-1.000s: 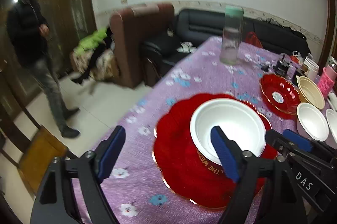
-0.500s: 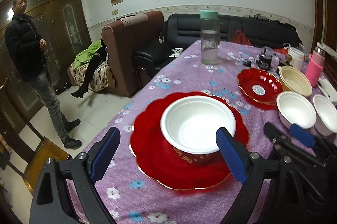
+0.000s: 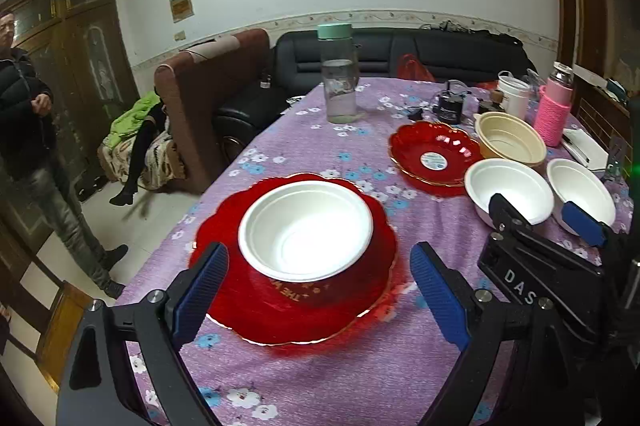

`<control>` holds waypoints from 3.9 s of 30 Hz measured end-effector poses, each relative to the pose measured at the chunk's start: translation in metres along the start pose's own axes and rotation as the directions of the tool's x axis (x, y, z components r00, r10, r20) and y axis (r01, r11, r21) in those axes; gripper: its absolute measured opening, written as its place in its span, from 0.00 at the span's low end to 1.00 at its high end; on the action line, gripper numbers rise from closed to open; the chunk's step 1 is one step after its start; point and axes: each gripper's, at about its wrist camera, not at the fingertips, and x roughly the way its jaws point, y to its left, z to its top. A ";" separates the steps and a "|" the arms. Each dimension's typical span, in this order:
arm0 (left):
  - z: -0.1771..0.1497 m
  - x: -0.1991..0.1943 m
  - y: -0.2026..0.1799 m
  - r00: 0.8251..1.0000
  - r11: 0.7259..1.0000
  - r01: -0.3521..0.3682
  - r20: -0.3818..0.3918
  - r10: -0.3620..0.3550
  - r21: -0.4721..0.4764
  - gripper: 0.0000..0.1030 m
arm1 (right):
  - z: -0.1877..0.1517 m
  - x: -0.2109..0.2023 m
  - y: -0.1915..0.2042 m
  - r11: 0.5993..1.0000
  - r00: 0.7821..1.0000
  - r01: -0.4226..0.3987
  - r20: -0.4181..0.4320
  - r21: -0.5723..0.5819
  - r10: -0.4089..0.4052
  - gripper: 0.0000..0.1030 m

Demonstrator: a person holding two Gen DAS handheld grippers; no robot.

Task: Organize plates and bowls
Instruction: 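Open both grippers and pull back from the white bowl, then move both grippers to the red plate with the white sticker, then close both grippers on the rim of the sticker-labelled red plate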

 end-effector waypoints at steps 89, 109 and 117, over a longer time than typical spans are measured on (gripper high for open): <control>0.127 0.235 0.000 0.832 0.879 0.262 -0.368 -0.415 -0.398 0.89 | 0.116 0.232 -0.074 0.902 0.790 -0.289 -0.453 0.322 0.414 0.80; 0.125 0.290 -0.042 0.769 0.903 0.260 -0.493 -0.407 -0.341 0.86 | 0.115 0.239 -0.081 0.882 0.738 -0.313 -0.495 0.352 0.459 0.80; 0.121 0.305 -0.075 0.758 0.938 0.265 -0.554 -0.346 -0.224 0.69 | 0.110 0.263 -0.064 0.914 0.731 -0.270 -0.553 0.304 0.400 0.49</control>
